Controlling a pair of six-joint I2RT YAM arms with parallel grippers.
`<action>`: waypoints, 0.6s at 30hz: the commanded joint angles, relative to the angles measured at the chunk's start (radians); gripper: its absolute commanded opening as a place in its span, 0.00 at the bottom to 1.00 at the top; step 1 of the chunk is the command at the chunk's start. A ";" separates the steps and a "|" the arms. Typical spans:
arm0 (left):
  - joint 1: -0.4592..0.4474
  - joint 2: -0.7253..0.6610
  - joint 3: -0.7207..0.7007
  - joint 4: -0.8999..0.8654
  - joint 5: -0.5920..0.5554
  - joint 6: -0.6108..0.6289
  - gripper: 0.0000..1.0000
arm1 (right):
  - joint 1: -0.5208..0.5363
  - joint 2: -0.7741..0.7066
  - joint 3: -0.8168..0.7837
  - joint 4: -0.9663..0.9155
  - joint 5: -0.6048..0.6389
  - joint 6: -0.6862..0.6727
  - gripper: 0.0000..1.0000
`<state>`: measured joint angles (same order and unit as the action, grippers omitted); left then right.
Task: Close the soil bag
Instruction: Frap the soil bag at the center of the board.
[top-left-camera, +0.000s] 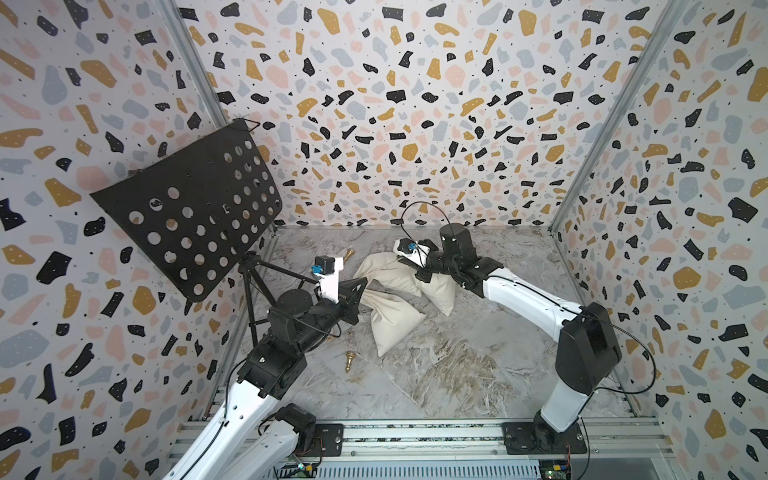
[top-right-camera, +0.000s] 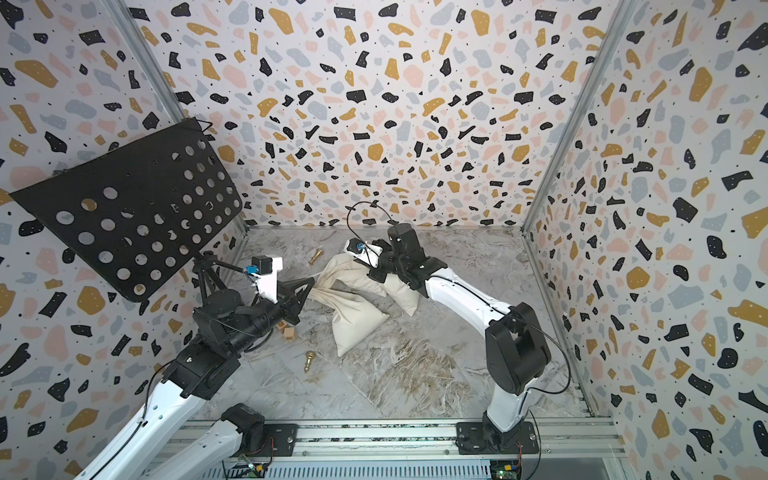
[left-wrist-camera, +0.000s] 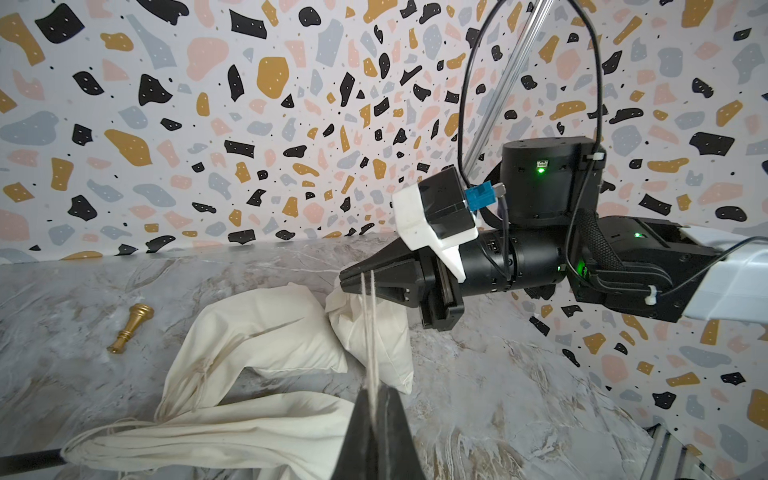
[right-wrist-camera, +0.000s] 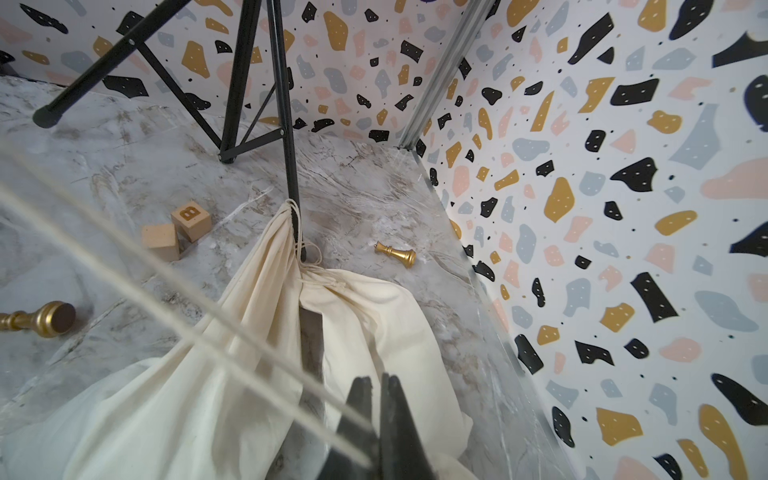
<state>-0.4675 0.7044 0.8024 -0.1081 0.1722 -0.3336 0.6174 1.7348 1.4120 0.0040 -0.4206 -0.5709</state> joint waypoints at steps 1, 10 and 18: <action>0.007 -0.153 0.134 0.278 0.012 -0.019 0.00 | -0.247 0.073 -0.074 -0.216 0.551 -0.001 0.09; 0.007 -0.186 0.149 0.261 0.010 -0.001 0.00 | -0.268 0.134 -0.044 -0.279 0.603 -0.014 0.16; 0.007 -0.180 0.146 0.257 0.002 0.002 0.00 | -0.270 0.196 0.035 -0.328 0.520 0.014 0.24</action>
<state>-0.4675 0.6743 0.8028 -0.1535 0.1783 -0.3401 0.5629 1.8263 1.4734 -0.1211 -0.3420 -0.5972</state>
